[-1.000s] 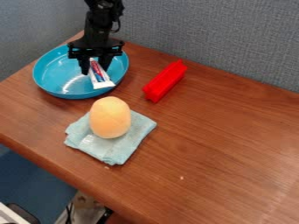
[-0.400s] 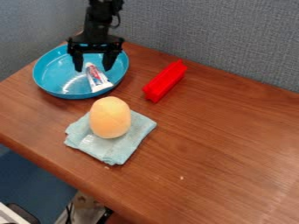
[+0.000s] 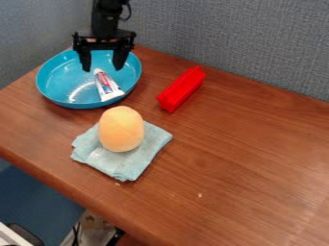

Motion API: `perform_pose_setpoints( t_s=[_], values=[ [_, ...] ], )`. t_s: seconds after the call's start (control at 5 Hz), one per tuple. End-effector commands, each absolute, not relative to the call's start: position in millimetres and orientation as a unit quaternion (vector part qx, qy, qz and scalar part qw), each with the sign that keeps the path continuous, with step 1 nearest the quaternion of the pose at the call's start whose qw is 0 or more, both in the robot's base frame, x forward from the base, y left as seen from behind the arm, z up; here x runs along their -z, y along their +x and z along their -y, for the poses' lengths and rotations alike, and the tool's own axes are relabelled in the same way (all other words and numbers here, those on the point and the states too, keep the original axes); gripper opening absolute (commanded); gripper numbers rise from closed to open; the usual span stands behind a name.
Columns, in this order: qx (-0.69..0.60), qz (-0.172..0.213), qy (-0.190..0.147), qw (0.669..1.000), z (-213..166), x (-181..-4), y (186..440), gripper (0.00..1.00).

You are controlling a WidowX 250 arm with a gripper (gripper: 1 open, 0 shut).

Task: Put the toothpaste on the blue plate

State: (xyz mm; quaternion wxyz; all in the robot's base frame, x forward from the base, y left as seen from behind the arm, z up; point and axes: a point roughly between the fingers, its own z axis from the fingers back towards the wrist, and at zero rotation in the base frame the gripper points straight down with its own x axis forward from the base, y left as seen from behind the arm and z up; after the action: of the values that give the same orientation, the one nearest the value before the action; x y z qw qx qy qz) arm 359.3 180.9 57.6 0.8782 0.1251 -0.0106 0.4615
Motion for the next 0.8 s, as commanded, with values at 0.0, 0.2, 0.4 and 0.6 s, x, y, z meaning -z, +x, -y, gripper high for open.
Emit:
perform_pose_setpoints(
  t_s=[0.0, 0.2, 0.4, 0.6],
  values=[
    [-0.469, 0.036, 0.12, 0.874, -190.9, -80.0, 364.2, 1.0],
    [-0.471, 0.033, 0.119, 0.873, -191.6, -77.8, 365.0, 0.0],
    [-0.472, 0.028, 0.115, 0.873, -190.6, -79.1, 365.6, 1.0],
    [-0.473, 0.021, 0.113, 0.873, -189.4, -79.1, 366.5, 1.0]
  ],
)
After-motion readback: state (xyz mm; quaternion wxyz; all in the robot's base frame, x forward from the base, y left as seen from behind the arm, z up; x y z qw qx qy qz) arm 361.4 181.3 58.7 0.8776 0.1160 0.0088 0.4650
